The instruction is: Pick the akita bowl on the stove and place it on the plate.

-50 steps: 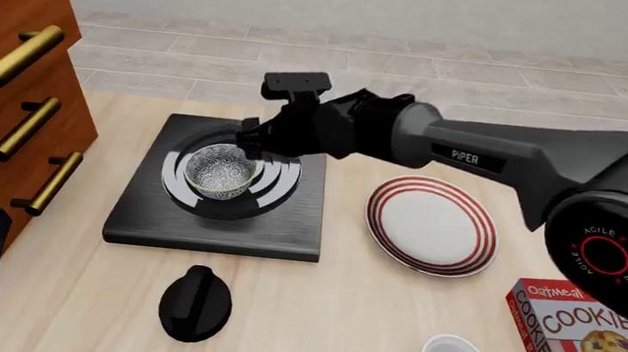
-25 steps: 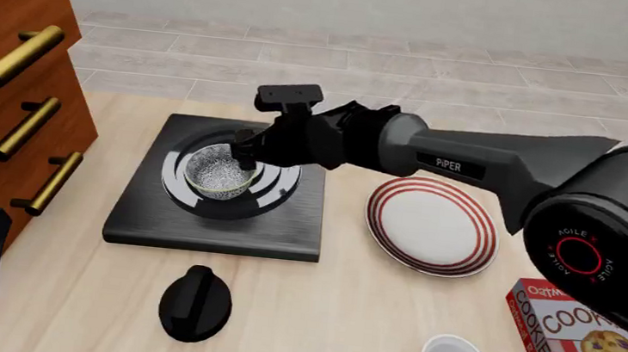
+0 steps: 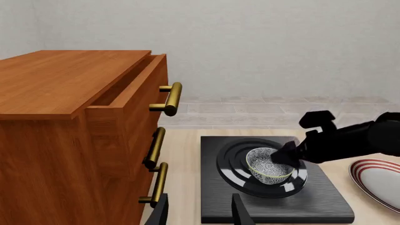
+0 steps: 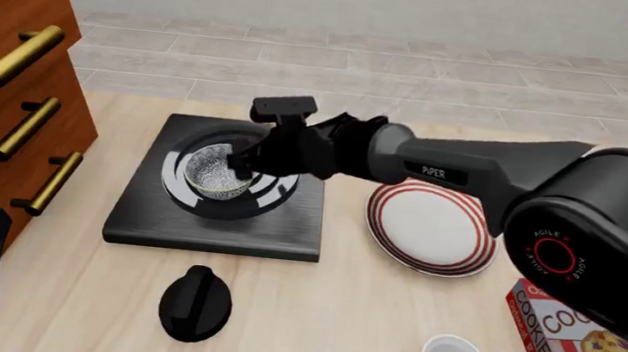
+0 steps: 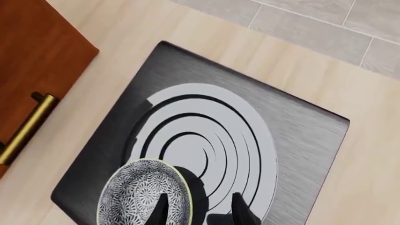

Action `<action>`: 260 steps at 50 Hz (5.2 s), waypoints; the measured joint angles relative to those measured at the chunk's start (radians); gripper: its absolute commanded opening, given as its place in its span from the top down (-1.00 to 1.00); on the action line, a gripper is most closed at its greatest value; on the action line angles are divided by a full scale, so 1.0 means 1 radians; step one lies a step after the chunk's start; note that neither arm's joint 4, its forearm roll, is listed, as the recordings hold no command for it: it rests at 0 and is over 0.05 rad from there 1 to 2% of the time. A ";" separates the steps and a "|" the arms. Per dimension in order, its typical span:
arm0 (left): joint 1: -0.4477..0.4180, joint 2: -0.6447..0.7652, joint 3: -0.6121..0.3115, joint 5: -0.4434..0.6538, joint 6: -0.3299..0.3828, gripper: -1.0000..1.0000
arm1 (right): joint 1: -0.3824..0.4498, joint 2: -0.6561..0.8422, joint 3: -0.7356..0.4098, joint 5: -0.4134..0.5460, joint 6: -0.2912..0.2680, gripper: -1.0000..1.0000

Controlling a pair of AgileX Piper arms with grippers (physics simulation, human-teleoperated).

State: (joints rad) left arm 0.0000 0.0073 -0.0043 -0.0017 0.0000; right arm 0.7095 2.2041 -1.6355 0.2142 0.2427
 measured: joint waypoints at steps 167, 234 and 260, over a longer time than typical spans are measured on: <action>0.000 0.000 0.000 0.000 0.000 -1.00 | -0.339 -0.684 0.777 -0.257 -0.012 1.00; 0.000 0.000 0.000 0.000 0.000 -1.00 | -0.509 -0.578 0.871 -0.420 -0.021 1.00; 0.000 0.000 0.000 0.000 0.000 -1.00 | -0.532 -0.502 0.920 -0.514 -0.001 1.00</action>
State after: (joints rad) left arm 0.0000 0.0073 -0.0043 -0.0017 0.0000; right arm 0.1777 1.7022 -0.7159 -0.3001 0.2415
